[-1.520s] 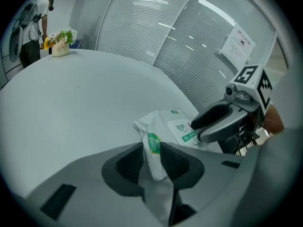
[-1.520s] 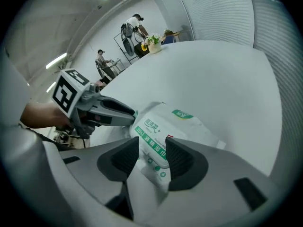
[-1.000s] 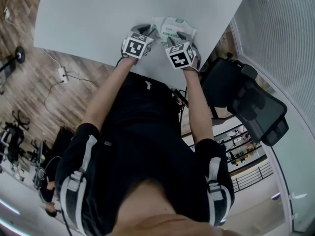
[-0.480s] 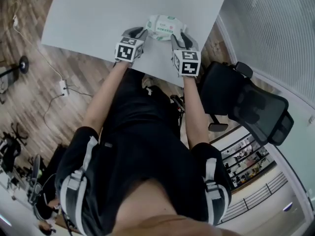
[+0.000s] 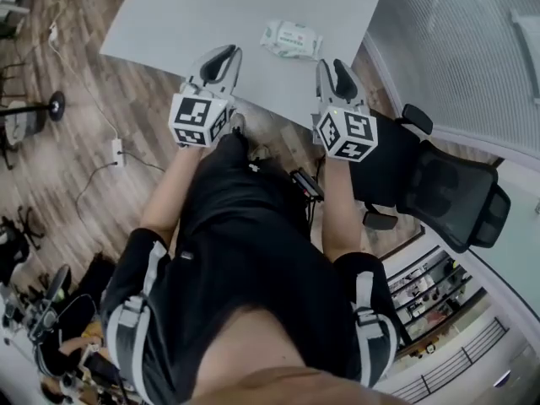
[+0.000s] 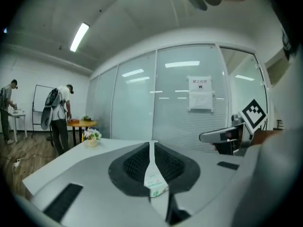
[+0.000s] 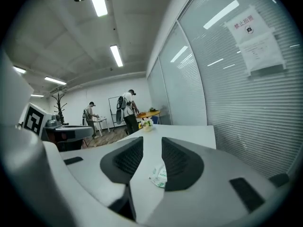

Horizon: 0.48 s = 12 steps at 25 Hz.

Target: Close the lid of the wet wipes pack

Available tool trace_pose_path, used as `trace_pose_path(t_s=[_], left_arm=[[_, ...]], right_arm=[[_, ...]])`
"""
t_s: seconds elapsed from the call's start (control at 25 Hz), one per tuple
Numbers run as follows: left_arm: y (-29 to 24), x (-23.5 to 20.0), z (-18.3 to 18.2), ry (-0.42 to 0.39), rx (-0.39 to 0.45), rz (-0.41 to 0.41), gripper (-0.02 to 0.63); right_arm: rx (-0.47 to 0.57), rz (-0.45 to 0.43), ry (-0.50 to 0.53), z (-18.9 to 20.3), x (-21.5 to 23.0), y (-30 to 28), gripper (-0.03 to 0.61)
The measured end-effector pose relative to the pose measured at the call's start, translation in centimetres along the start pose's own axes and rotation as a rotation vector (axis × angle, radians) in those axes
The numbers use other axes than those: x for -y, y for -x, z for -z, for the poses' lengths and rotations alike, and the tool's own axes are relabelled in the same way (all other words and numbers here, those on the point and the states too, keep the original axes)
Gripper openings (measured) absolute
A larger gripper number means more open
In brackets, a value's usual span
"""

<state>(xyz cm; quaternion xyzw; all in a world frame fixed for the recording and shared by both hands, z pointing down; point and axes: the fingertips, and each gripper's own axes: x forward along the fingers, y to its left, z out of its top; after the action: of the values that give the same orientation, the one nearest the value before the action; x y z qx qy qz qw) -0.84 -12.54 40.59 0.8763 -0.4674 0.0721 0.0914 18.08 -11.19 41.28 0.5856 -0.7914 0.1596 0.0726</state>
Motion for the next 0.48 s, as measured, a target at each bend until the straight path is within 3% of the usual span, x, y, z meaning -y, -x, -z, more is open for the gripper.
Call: trace_pose_path(t_s=[0.12, 0.24, 0.48], left_arm=[[3.8, 1.2, -3.5, -0.026, 0.102, 0.006, 0.049], [6.7, 1.6, -5.6, -0.014, 0.137, -0.004, 0.049], [10.2, 0.8, -5.8, -0.023, 0.205, 0.0, 0.049]], right_arm=[[0.048, 0.01, 0.01, -1.0, -1.8, 2.9, 0.125], [0.064, 0.028, 0.006, -1.0, -2.9, 4.8, 0.108], [0.065, 0.057, -0.001, 0.2, -5.9, 6.3, 0.071]])
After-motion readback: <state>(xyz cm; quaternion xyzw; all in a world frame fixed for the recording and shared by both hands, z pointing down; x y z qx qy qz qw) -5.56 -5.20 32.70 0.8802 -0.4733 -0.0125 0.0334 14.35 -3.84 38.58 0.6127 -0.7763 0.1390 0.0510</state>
